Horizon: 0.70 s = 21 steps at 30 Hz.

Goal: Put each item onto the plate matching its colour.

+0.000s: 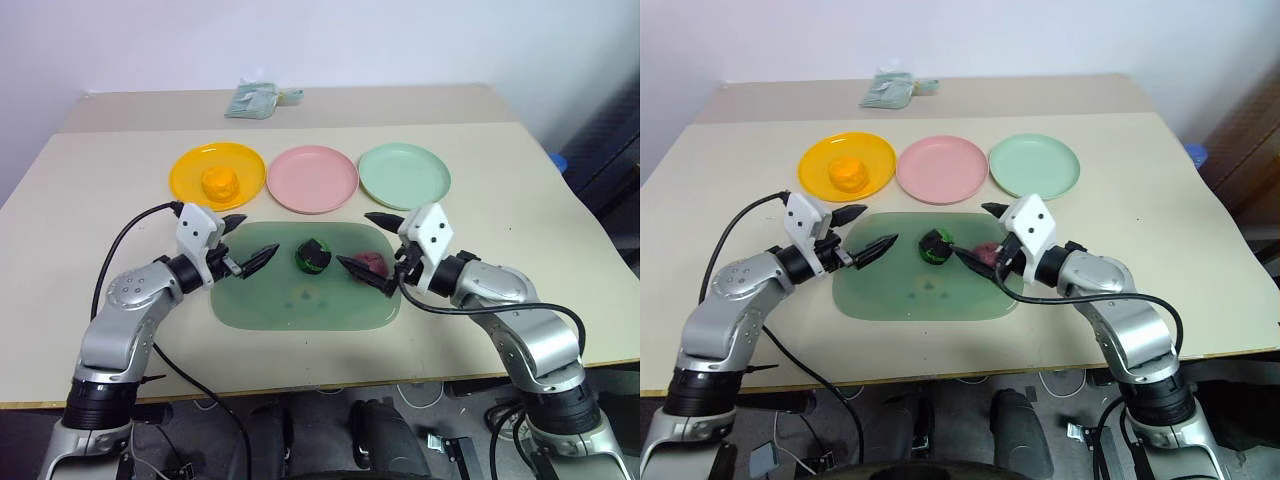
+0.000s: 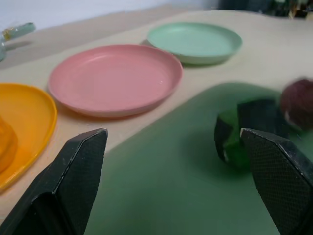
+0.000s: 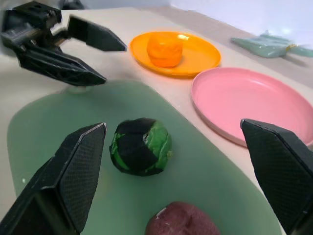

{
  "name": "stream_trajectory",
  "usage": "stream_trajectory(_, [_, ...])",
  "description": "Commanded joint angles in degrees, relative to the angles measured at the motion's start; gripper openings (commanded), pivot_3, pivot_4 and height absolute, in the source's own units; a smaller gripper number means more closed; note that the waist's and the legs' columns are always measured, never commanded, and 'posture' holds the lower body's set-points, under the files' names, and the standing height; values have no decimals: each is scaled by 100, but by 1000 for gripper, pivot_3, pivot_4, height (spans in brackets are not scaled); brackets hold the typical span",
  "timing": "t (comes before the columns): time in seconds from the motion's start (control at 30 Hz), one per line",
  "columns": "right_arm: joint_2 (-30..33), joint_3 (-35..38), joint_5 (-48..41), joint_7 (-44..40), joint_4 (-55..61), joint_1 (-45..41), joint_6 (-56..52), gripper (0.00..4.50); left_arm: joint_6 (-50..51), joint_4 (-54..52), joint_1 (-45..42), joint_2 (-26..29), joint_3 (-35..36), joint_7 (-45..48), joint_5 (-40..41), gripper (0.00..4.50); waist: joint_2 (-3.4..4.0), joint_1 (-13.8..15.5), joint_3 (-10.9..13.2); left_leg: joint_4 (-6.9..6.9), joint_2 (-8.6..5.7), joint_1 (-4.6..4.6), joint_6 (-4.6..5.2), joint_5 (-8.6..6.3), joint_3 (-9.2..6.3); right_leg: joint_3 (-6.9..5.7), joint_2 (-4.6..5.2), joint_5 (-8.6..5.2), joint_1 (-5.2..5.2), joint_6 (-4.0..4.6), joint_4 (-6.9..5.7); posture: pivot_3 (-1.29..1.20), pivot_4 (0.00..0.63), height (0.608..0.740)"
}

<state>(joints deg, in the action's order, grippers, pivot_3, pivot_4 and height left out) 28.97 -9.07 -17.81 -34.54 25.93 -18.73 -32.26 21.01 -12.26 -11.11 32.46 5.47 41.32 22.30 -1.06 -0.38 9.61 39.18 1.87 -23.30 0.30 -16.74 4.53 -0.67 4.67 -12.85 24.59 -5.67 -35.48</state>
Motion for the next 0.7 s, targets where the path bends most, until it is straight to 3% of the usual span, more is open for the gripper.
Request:
stream_trajectory(0.03, [-199,-331,248,264,-56,-360,-410,4500,-261,-102,397,359,420,452,161,4461,0,-40,0,0,0,0,0,0,0,0,0,0,0,0,0,0,150,740])
stream_trajectory(0.23, [-726,-738,347,583,-210,-881,-1198,4500,-533,-241,1239,797,805,973,235,4461,2,-39,1,-1,6,-4,0,0,3,1,4,-1,10,2,-3,0,150,740])
stream_trajectory(0.7, [-1204,-949,599,873,-915,-1261,-1860,4500,-801,-867,2239,819,820,1371,272,4461,1,-66,0,-4,3,-8,3,-3,8,-1,30,-2,16,5,-3,0,150,740])
